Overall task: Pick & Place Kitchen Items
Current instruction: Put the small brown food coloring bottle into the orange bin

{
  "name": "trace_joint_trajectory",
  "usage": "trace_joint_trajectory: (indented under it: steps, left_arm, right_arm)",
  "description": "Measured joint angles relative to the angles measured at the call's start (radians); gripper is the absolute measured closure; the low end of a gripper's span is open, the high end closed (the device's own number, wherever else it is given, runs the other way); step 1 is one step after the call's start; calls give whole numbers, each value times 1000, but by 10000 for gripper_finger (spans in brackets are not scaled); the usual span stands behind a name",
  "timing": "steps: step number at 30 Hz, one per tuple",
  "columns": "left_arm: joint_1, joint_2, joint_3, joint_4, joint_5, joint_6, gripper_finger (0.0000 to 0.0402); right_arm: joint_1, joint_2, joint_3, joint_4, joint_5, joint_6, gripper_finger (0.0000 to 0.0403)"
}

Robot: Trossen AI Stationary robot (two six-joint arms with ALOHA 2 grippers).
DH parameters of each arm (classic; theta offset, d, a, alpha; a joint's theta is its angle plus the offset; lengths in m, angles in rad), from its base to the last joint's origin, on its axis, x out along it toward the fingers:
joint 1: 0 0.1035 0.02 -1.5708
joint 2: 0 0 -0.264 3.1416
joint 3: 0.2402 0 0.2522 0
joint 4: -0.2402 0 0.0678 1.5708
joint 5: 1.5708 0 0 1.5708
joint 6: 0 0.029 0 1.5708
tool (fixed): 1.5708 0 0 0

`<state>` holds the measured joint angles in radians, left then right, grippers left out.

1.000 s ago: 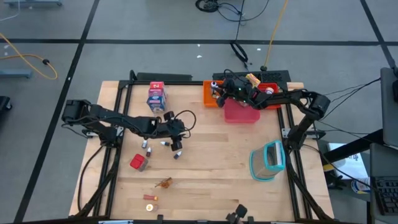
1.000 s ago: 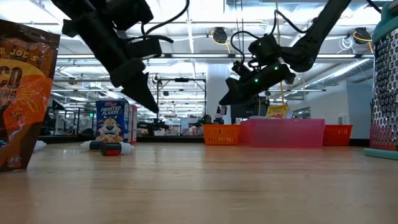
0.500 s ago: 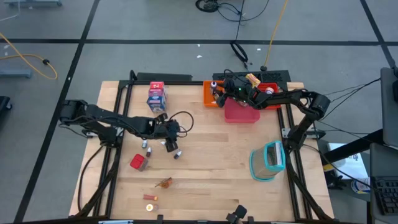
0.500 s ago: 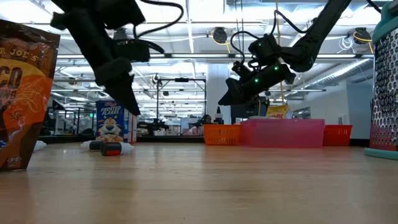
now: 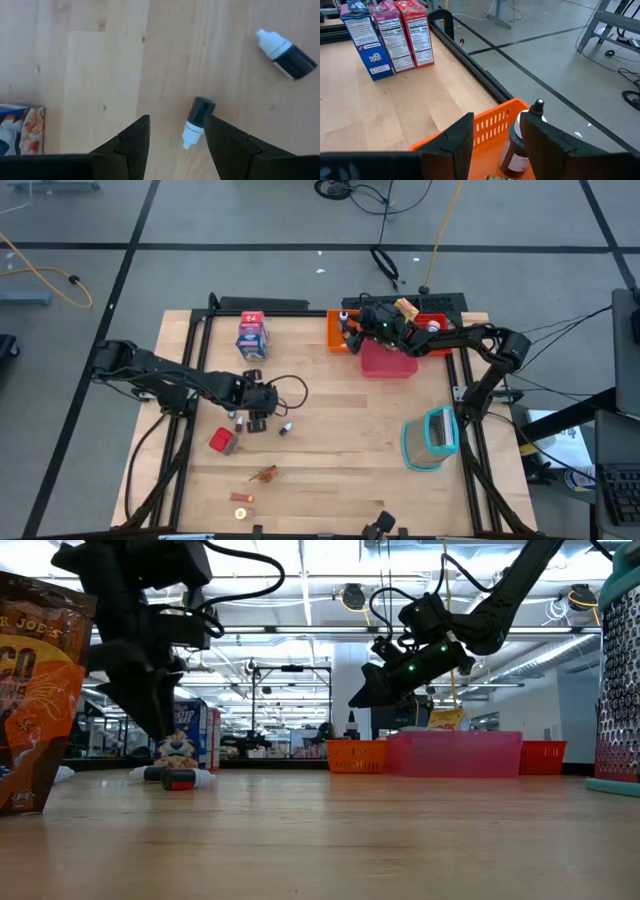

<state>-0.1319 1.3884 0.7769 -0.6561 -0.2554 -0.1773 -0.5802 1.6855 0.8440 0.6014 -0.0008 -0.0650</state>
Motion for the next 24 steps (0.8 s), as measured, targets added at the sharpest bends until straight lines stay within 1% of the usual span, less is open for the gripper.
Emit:
trace_joint_trajectory:
  steps: [8, 10, 15, 18, 24]
  left_arm:
    - [-17, 0, -11, 6, 5, 1, 213]
    - [-18, 0, -27, 7, 26, -2, 213]
    - [-19, 1, -84, 50, 30, -8, 213]
    - [-19, 1, -112, 106, 31, 0, 213]
    - [-19, 1, -186, 255, 72, 37, 213]
  right_arm:
    - [6, 0, 0, 0, 0, 0, 252]
    - [6, 0, 0, 0, 0, 0, 253]
    - [6, 0, 0, 0, 0, 0, 254]
    - [6, 0, 0, 8, 0, 0, 253]
    - [6, 0, 0, 8, 0, 0, 257]
